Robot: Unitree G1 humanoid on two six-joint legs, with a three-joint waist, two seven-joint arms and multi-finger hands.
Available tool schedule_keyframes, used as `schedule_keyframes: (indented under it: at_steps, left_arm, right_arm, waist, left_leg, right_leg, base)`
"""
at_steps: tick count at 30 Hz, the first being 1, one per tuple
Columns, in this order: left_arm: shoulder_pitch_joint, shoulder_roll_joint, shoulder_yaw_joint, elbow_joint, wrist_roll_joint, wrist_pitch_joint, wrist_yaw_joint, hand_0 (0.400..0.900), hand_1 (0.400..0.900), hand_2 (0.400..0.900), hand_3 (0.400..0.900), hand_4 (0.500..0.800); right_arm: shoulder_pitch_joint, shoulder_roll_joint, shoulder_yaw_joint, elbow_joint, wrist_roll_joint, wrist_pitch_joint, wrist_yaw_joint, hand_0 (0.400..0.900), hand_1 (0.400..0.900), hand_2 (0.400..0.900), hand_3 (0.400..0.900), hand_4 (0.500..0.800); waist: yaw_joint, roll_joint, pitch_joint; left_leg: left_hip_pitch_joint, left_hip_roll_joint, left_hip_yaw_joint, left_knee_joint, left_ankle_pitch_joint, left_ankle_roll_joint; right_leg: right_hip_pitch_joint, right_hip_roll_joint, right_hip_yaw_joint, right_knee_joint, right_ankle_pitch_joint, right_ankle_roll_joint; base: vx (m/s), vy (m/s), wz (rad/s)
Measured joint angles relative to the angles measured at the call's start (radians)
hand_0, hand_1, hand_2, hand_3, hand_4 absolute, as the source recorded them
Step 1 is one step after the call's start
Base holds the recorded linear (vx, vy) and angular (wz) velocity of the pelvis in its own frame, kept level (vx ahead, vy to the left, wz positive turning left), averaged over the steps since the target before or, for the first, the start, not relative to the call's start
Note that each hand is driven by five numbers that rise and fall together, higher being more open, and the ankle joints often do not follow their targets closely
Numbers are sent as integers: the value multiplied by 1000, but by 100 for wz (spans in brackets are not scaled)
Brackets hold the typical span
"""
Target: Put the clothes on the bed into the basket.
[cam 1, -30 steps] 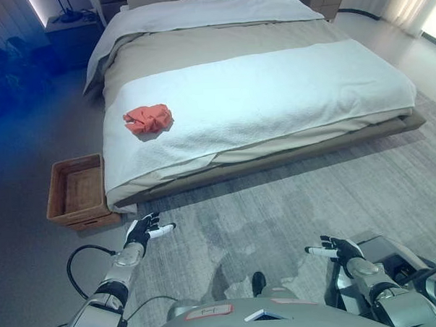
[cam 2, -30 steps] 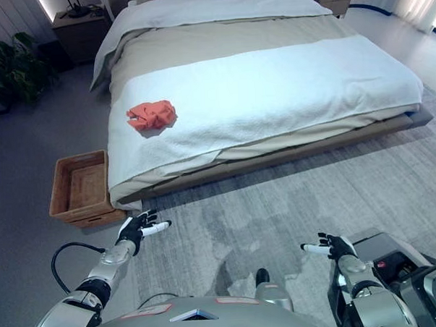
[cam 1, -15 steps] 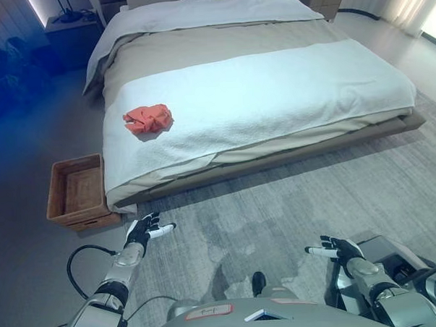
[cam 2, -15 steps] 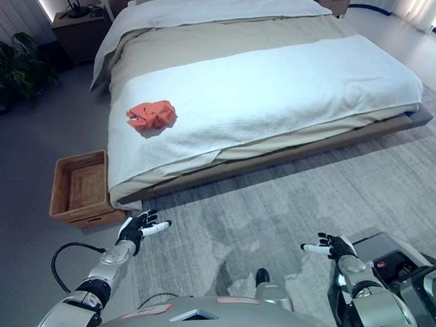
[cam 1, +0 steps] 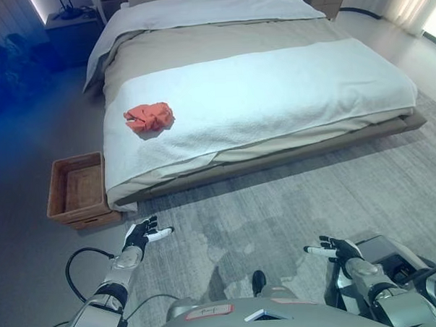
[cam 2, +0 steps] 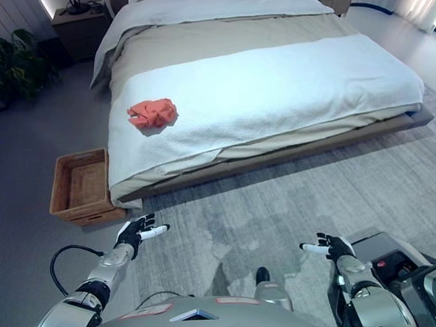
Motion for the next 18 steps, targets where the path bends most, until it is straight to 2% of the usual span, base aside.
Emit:
schedule_keyframes:
  at_steps: [5, 8, 10, 11, 12, 13, 14, 15, 17, 18]
  left_arm:
    - [-6, 0, 0, 0, 0, 0, 5, 900, 900, 900, 900, 800]
    - [-15, 1, -3, -2, 0, 0, 4, 900, 900, 900, 900, 800]
    - [-24, 3, -5, -12, 1, 0, 0, 900, 900, 900, 900, 800]
    - [-25, 3, -7, -13, 1, 0, 0, 900, 900, 900, 900, 800]
    - [-32, 6, -8, -13, 1, -1, -3, 900, 900, 900, 900, 800]
    - [-48, 11, -15, -10, 1, 0, -4, 900, 900, 900, 900, 800]
    - [-52, 9, -24, -11, 1, 0, -4, 900, 900, 900, 900, 800]
    - [-54, 11, -39, -11, 1, -1, -5, 900, 900, 900, 900, 800]
    - [-55, 19, -42, -9, 1, 0, -5, 900, 900, 900, 900, 800]
    - [-53, 18, -47, -9, 1, 0, -5, 900, 900, 900, 900, 800]
  right_arm:
    - [-5, 15, 0, 1, 0, 2, 10, 900, 900, 900, 900, 800]
    - [-4, 17, -3, 2, 0, 4, 15, 900, 900, 900, 900, 800]
    - [-3, 16, -7, 3, 1, 5, 19, 900, 900, 900, 900, 800]
    - [-1, 16, -7, 4, 2, 5, 19, 900, 900, 900, 900, 800]
    - [-1, 17, -8, 6, 2, 5, 23, 900, 900, 900, 900, 800]
    - [-3, 20, -10, 19, 11, 3, 24, 900, 900, 900, 900, 800]
    - [-1, 19, -11, 22, 13, 3, 23, 900, 900, 900, 900, 800]
    - [-5, 22, -11, 38, 25, 4, 27, 900, 900, 900, 900, 800]
    - [-10, 29, -10, 41, 36, 3, 36, 900, 900, 900, 900, 800]
    - [-6, 30, -10, 42, 36, 6, 38, 900, 900, 900, 900, 800]
  waist:
    - [4, -27, 17]
    - [10, -45, 28]
    - [20, -58, 37]
    - [24, -59, 37]
    - [22, -68, 44]
    - [20, -79, 60]
    - [20, -71, 65]
    - [28, -53, 66]
    - [24, -43, 84]
    - [26, -31, 85]
  left_leg:
    - [6, -38, 2, 0, 0, 12]
    - [12, -68, -5, 3, -2, 38]
    - [12, -104, -16, 7, -9, 68]
    - [7, -113, -17, 10, -11, 68]
    - [1, -126, -31, 19, -15, 84]
    - [-9, -157, -59, 47, -32, 110]
    - [-9, -160, -63, 48, -32, 110]
    - [-14, -165, -57, 57, -30, 118]
    - [-23, -170, -70, 82, -38, 150]
    - [-22, -167, -76, 77, -39, 172]
  right_leg:
    - [-12, -36, 12, 32, 0, 0]
    - [-19, -70, 10, 69, -6, 7]
    - [-38, -111, 10, 120, -15, 16]
    - [-44, -120, 8, 130, -15, 17]
    - [-46, -143, 6, 147, -21, 25]
    - [-52, -180, 1, 195, -17, 39]
    - [-65, -182, -5, 226, -6, 36]
    - [-112, -184, -4, 284, 68, 55]
    - [-166, -209, 1, 382, 122, 60]
    - [-188, -218, -7, 404, 119, 65]
  base:
    - [25, 160, 0]
    - [44, 207, 26]
    - [56, 240, 50]
    - [41, 230, 53]
    - [24, 217, 42]
    - [22, 184, 26]
    - [39, 169, 17]
    - [79, 122, 14]
    - [139, 24, 17]
    - [170, -56, 23]
